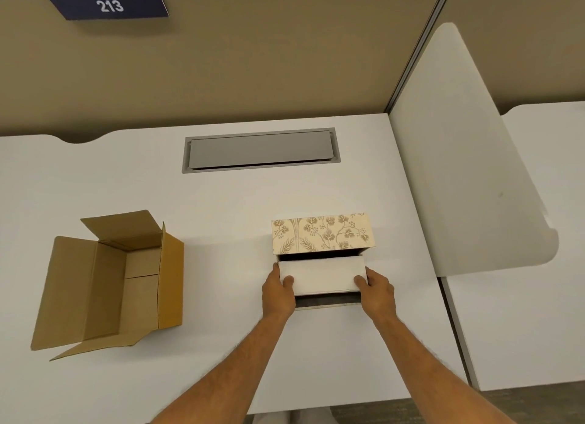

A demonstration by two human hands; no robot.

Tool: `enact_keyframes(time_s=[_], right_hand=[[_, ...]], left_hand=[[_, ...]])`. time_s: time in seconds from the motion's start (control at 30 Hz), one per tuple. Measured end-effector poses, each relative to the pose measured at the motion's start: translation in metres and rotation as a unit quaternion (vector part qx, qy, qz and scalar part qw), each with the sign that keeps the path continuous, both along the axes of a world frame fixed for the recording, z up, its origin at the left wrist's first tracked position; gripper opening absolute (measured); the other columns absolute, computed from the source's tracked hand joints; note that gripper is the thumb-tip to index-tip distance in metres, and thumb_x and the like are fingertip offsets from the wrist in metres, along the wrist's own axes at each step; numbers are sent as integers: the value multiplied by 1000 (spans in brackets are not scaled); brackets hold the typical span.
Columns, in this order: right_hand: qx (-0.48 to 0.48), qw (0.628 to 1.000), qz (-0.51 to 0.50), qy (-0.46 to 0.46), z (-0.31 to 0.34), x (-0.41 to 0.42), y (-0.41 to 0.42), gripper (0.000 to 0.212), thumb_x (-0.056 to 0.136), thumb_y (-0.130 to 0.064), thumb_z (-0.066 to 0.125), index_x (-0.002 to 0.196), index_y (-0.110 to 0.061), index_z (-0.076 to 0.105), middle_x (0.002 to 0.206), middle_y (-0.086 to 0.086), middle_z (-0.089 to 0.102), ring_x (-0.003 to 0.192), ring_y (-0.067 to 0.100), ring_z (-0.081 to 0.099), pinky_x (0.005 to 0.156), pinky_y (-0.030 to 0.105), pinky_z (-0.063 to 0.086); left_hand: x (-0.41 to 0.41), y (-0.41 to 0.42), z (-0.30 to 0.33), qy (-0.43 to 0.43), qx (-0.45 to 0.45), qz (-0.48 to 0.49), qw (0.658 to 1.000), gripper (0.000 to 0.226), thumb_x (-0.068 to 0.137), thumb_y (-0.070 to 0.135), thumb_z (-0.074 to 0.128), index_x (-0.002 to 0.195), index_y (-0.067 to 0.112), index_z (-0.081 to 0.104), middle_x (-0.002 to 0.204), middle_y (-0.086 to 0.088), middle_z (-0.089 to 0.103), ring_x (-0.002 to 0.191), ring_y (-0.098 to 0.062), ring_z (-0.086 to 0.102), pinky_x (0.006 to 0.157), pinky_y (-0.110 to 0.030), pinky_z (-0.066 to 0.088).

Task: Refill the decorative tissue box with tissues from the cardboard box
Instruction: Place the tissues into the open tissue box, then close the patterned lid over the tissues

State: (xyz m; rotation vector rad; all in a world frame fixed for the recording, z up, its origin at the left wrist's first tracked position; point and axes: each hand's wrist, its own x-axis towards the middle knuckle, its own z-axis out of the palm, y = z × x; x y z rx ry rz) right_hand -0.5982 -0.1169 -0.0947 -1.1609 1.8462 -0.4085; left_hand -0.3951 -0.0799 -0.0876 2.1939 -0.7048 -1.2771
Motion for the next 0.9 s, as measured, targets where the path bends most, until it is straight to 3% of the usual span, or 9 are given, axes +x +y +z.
enact_keyframes(time_s=[0.1,0.2,0.33,0.4,0.53,0.63,0.7,0.77,0.9], right_hand=[[-5,1000,-16,14,-8,1,1,25,99,-20,54,112,-5,70,101,9,72,93,27,63,85,38,53],[21,999,6,24,-17,-1,3,40,102,-30,49,130,-4,59,121,16,67,112,33,61,99,50,52],[22,999,29,22,1,-4,-2,43,104,-22,46,132,11,50,128,27,61,119,40,56,102,46,45],[-6,1000,2,16,15,-10,-8,48,104,-24,44,141,7,45,141,23,55,131,37,50,110,42,39],[-113,993,-35,20,45,-20,-36,40,103,-19,49,136,2,57,136,19,62,126,31,57,106,33,42],[-141,988,-62,-1,65,-20,-67,30,99,-15,55,123,-1,67,117,17,72,105,29,67,98,41,54],[-137,988,-64,-2,71,-17,-83,26,97,-12,58,117,-1,71,113,16,73,99,26,67,93,40,56],[-122,991,-53,14,74,-13,-92,23,96,-10,60,112,1,72,112,16,73,94,21,63,85,31,51],[-73,996,-31,36,61,-11,-98,20,92,-9,64,107,0,75,114,18,73,97,28,66,84,35,54]], left_hand=[[-3,2,-2,-27,5,-3,1000,55,105,20,47,155,8,29,152,-12,47,138,-30,47,113,-34,37],[-6,3,-1,-32,19,-16,999,58,107,23,41,158,8,19,152,-14,46,138,-31,46,113,-34,37],[-2,3,5,0,25,-13,1000,60,108,24,35,160,7,9,159,-13,36,143,-30,40,114,-33,34],[6,1,16,6,11,10,1000,59,108,23,35,160,9,10,162,-10,30,146,-29,35,116,-32,30],[31,-12,35,-19,-56,58,997,47,106,19,38,151,6,41,151,-7,49,141,-27,45,112,-26,30],[43,-29,44,-15,-100,80,992,31,102,19,44,109,10,73,111,3,74,109,-24,66,100,-33,51],[43,-40,56,-6,-120,102,987,23,101,15,51,92,15,72,87,14,68,89,-15,62,83,-26,48],[43,-48,59,-11,-127,112,986,22,99,12,57,107,8,76,96,9,67,92,-13,59,84,-24,44],[44,-55,56,-25,-99,109,989,25,94,7,63,118,7,73,119,-5,71,98,-14,60,87,-25,49]])
